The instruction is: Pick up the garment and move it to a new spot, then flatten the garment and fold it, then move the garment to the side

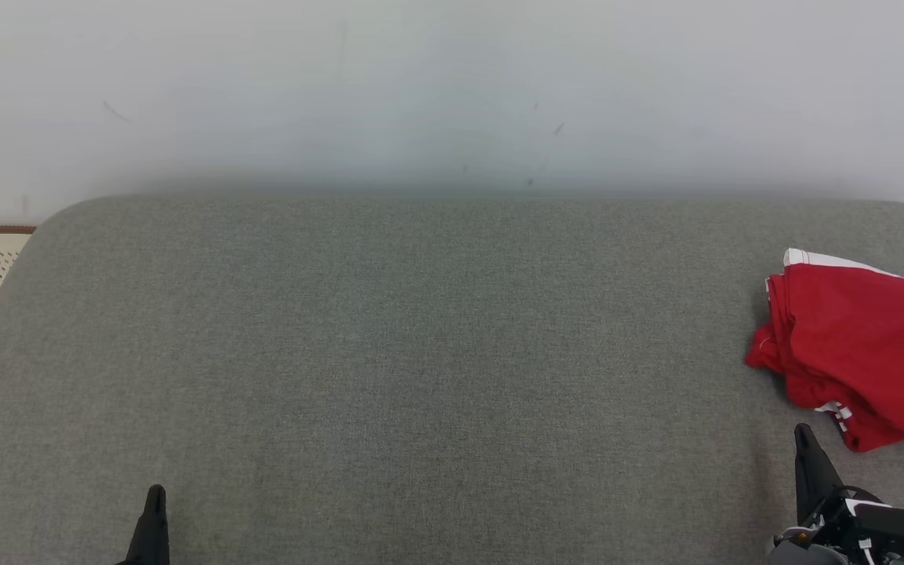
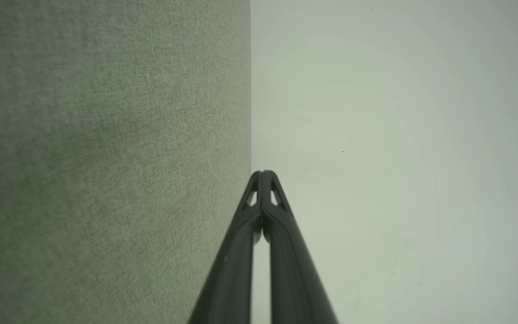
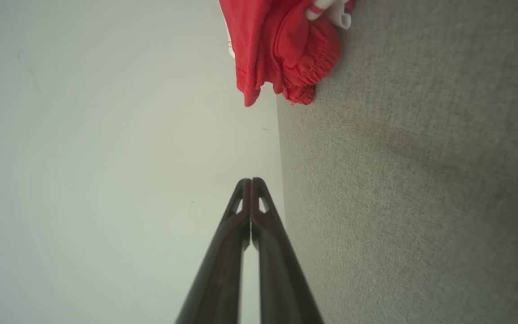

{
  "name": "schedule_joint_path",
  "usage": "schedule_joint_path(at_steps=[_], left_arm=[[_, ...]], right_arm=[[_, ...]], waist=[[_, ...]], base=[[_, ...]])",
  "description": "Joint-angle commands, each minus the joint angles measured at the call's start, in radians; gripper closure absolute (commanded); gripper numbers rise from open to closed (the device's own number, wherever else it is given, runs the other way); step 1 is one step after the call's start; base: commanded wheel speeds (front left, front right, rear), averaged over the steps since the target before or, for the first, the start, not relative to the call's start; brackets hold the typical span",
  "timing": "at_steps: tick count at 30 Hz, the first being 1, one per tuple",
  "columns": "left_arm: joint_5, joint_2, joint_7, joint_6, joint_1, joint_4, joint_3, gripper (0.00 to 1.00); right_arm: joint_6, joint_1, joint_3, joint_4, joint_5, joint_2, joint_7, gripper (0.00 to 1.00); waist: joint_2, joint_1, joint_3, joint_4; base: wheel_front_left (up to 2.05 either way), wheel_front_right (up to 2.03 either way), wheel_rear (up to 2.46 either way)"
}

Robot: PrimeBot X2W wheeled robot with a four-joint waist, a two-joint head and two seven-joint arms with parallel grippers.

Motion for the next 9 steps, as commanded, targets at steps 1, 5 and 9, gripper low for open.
schedule_joint_path(at_steps=[1,5,9], left_arm=[[-0.003,0.004,0.001,-0.003,-0.01,-0.002,0.002,1.0],[-0.003,0.004,0.001,-0.003,-0.01,-0.002,0.002,1.0],[-0.003,0.004,0.001,-0.003,-0.01,-0.002,0.002,1.0]], right_arm=[[0.0,-0.002,0.001,-0.002,0.003,0.002,0.004,1.0],[0.0,-0.002,0.001,-0.002,0.003,0.002,0.004,1.0],[0.0,-0.002,0.0,-0.002,0.003,0.002,0.004,1.0]], waist=[[0.0,0.0,0.0,0.0],[0.0,0.0,0.0,0.0],[0.0,0.0,0.0,0.0]], base=[[0.0,0.0,0.0],[0.0,0.0,0.0],[0.0,0.0,0.0]])
